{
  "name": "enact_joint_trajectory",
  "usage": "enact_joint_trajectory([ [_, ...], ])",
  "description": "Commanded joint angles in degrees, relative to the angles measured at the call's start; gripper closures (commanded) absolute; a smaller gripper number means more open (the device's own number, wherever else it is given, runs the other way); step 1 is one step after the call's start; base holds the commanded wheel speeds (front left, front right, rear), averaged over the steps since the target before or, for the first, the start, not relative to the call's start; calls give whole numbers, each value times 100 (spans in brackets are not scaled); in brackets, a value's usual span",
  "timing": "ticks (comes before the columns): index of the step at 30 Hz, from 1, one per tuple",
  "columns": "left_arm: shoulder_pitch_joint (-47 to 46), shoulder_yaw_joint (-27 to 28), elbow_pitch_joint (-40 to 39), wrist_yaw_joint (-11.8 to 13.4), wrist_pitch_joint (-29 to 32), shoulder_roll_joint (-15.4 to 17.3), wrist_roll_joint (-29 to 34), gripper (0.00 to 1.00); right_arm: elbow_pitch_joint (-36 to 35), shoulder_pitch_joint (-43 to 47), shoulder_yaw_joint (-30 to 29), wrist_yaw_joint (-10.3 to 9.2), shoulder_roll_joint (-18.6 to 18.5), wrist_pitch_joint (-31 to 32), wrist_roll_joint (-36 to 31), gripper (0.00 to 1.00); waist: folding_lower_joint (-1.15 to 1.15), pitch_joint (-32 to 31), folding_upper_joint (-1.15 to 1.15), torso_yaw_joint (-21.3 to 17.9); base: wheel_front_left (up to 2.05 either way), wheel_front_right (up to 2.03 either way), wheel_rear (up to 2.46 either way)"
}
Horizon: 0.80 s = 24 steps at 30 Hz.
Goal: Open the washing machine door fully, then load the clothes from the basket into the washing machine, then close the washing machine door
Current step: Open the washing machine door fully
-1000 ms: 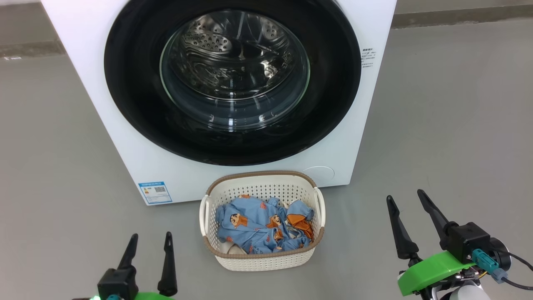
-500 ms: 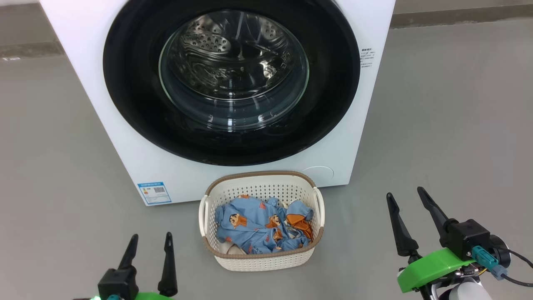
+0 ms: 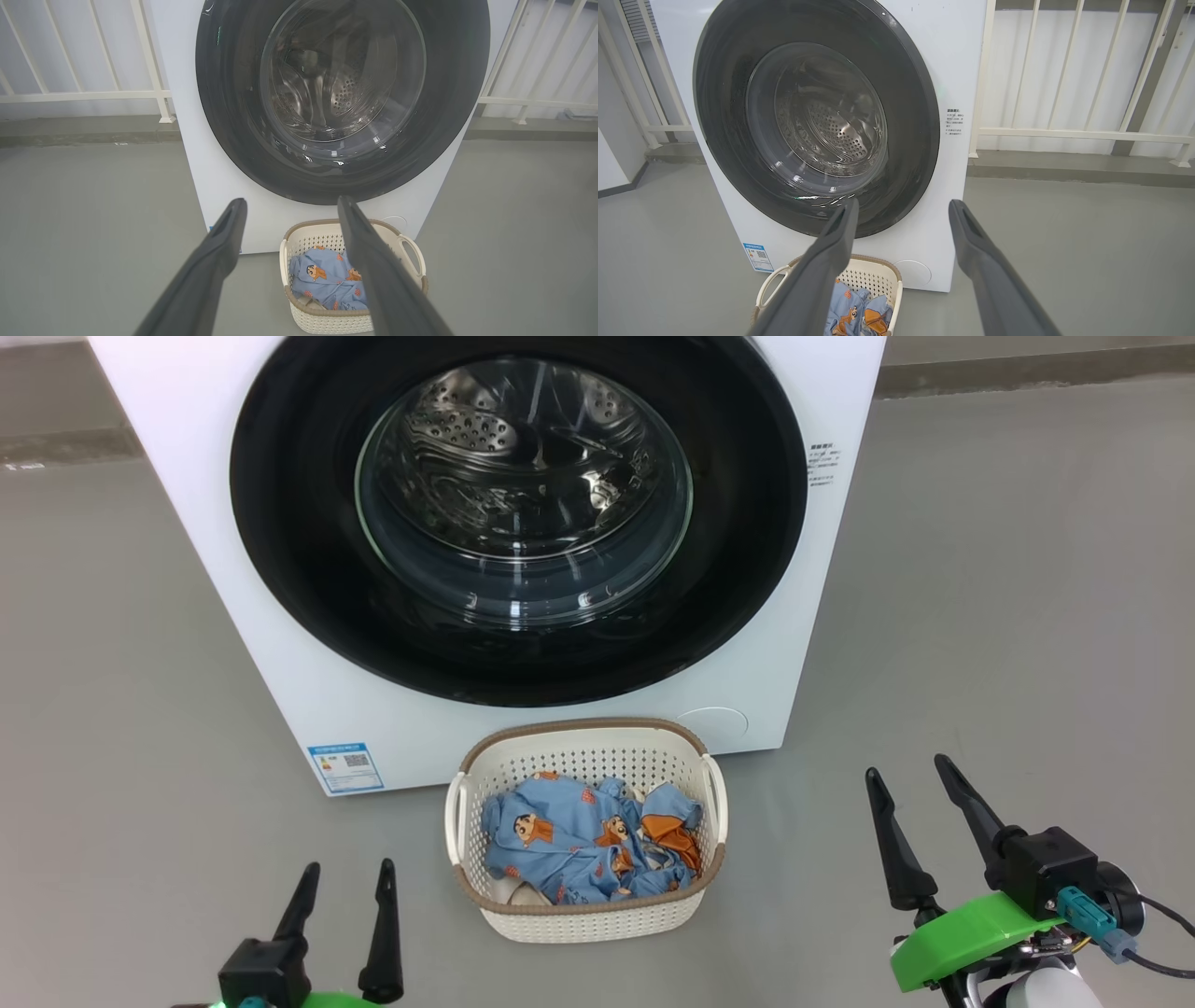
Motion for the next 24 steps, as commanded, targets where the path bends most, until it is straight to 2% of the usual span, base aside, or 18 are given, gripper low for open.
enact_joint_trajectory([
  [1,-208,171,-148,-17,-61,36,29,0,-132,-240,154,9,-32,-69,10,0,0,1,0,1,24,24,-49],
  [10,-220,157,-123,-27,-61,36,64,0,-106,-256,150,9,-32,-69,-2,0,0,3,0,-2,64,64,-128],
  [24,-213,131,-142,-31,-61,36,22,0,-60,-253,195,9,-32,-69,-11,0,0,-4,0,-5,137,104,-241],
])
